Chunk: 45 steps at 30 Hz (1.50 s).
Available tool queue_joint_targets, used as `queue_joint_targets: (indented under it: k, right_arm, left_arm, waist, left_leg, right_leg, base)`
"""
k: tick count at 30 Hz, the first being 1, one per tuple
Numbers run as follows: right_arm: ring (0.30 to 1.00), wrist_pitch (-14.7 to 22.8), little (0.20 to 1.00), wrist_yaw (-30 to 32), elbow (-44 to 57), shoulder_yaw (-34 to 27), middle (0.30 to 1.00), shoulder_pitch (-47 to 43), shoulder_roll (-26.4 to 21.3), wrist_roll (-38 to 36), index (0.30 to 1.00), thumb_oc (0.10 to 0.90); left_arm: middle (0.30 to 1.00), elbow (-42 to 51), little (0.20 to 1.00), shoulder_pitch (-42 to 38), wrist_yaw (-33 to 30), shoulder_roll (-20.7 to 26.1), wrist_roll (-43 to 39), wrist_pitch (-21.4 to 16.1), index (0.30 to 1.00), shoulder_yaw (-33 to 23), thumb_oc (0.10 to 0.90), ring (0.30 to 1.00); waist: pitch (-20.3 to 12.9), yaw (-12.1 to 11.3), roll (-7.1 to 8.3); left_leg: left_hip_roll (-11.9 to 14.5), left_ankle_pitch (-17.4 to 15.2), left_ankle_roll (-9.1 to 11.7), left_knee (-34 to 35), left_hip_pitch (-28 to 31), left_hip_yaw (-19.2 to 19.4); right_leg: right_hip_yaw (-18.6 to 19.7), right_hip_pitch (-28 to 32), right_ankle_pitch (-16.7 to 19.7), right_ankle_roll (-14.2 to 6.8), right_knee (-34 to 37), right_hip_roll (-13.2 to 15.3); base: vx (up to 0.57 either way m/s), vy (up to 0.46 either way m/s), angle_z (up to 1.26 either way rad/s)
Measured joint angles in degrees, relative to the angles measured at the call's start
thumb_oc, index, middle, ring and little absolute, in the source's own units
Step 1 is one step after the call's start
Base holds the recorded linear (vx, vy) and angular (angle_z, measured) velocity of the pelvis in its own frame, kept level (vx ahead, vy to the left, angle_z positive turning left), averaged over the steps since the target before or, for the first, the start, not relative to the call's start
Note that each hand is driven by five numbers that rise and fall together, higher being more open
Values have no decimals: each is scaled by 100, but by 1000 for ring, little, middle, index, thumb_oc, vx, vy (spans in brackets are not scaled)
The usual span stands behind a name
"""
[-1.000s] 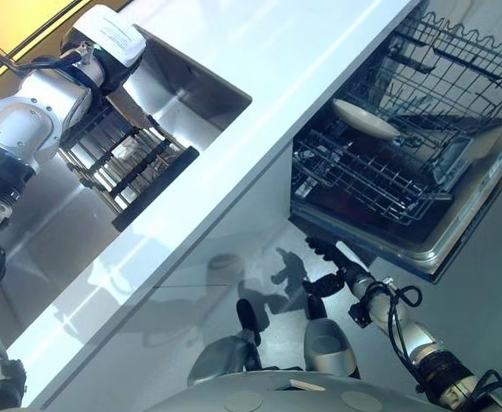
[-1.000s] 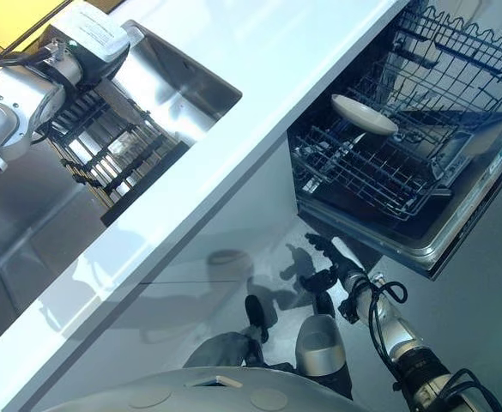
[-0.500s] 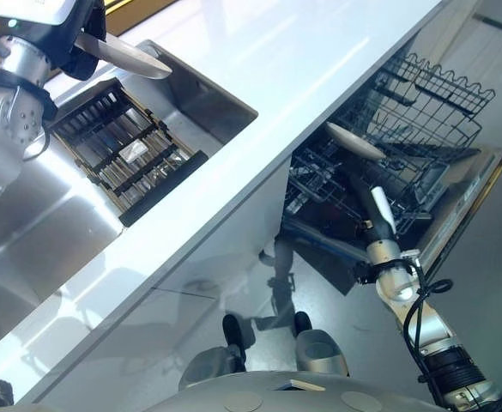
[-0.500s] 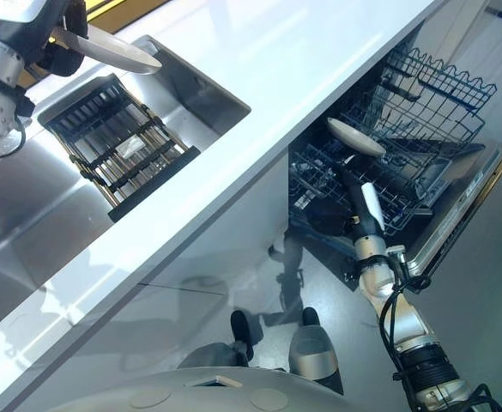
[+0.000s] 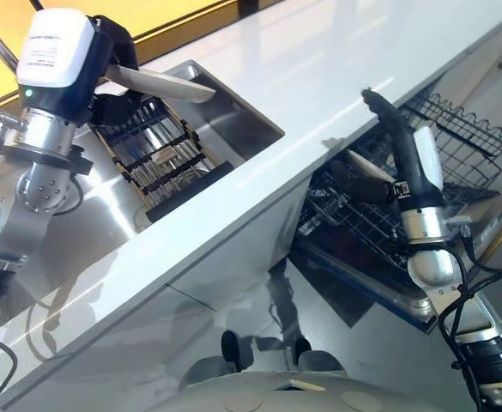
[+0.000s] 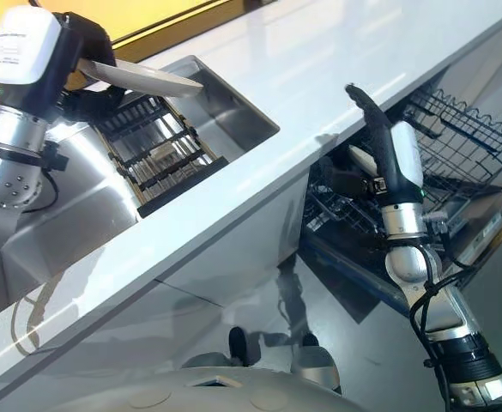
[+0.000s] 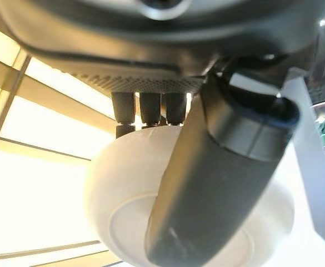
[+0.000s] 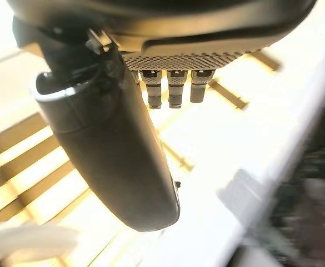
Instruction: Pick up plates and place into dishwasher.
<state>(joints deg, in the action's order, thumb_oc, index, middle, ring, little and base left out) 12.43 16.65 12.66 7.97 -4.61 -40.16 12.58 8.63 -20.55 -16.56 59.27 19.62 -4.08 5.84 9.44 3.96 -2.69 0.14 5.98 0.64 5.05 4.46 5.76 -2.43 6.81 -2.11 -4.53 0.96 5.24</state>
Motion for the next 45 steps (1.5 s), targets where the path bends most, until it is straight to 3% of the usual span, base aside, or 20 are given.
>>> queue_joint_targets:
  k: [7, 19, 31, 32, 33, 34, 40, 45]
  right_arm:
    - [900, 36, 900, -465, 110, 522, 900, -446, -68, 52, 900, 800]
    - [900, -19, 900, -483, 235, 1121, 900, -1182, -56, 162, 900, 800]
    - [900, -259, 900, -440, 562, 1182, 900, -1353, 101, 213, 900, 800]
    - [775, -300, 755, -440, 562, 1221, 775, -1353, 100, 211, 775, 655]
    - [448, -338, 373, -441, 563, 1266, 448, -1353, 100, 209, 448, 273]
    - [302, -382, 203, -444, 562, 1309, 302, -1353, 101, 209, 302, 103]
    - [300, -622, 200, -481, 562, 1336, 300, -1352, 115, 156, 300, 100]
    - [300, -602, 200, -681, 565, 1358, 300, -1326, 95, 30, 300, 100]
  left_arm:
    - [300, 136, 200, 0, 115, -390, -184, -81, 300, 25, 100, 300]
    - [300, 295, 200, -42, 500, -866, -498, -53, 300, 441, 100, 300]
    - [300, 412, 200, -43, 904, -1384, -676, 21, 300, 858, 100, 300]
    - [300, 412, 200, -43, 924, -1384, -682, 21, 300, 881, 100, 300]
    - [300, 412, 200, -43, 930, -1384, -705, 21, 300, 922, 100, 300]
    - [300, 412, 200, -43, 934, -1386, -723, 21, 300, 973, 100, 300]
    - [300, 472, 200, -43, 954, -1403, -721, 18, 300, 1144, 100, 300]
    - [300, 624, 200, -110, 691, -1390, -710, 43, 300, 1018, 100, 300]
  waist:
    - [-28, -124, 22]
    - [-34, -216, 27]
    - [-36, -234, 34]
    - [-36, -234, 34]
    - [-36, -234, 35]
    - [-36, -236, 36]
    - [-31, -237, 55]
    - [-31, -219, 93]
  left_leg:
    - [-10, 9, 12, 0, 1, -117]
    - [-16, 8, 16, -1, 0, -149]
    - [-16, 7, 17, 0, -2, -150]
    - [-16, 7, 17, 0, -2, -150]
    - [-16, 7, 17, 0, -2, -150]
    - [-16, 7, 17, 0, -3, -150]
    - [-16, 7, 17, 0, -8, -152]
    - [-16, 7, 17, 0, -16, -162]
  right_leg:
    - [-125, 125, 4, 6, 106, 2]
    - [-158, 169, 8, 11, 170, 3]
    - [-164, 176, 10, 12, 187, 2]
    - [-163, 176, 10, 13, 187, 2]
    - [-164, 177, 10, 12, 188, 2]
    - [-164, 177, 10, 12, 189, 2]
    - [-168, 176, 10, 13, 191, 2]
    - [-183, 180, 10, 12, 192, 1]
  base:
    - [-7, -1, 10]
    - [-18, -4, 1]
    - [0, 0, 0]
    - [0, 0, 0]
    - [0, 0, 0]
    - [0, 0, 0]
    - [0, 0, 0]
    - [0, 0, 0]
